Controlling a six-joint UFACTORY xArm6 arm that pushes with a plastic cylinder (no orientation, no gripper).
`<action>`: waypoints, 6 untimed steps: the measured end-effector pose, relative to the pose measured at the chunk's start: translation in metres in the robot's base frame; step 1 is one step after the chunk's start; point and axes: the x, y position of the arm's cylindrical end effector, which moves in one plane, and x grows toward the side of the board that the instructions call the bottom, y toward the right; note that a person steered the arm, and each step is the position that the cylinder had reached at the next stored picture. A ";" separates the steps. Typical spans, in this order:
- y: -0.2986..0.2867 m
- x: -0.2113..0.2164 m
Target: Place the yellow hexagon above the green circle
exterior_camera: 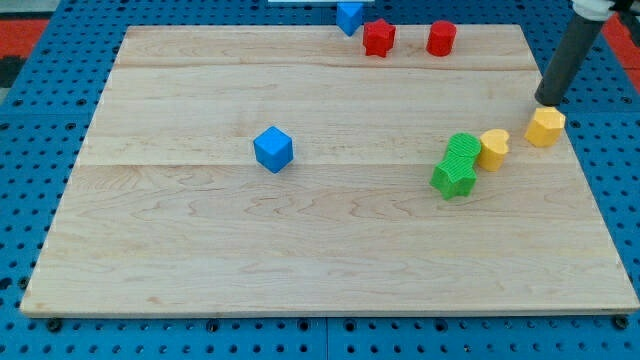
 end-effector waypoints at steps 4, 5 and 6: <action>-0.090 0.006; -0.024 0.001; 0.013 0.058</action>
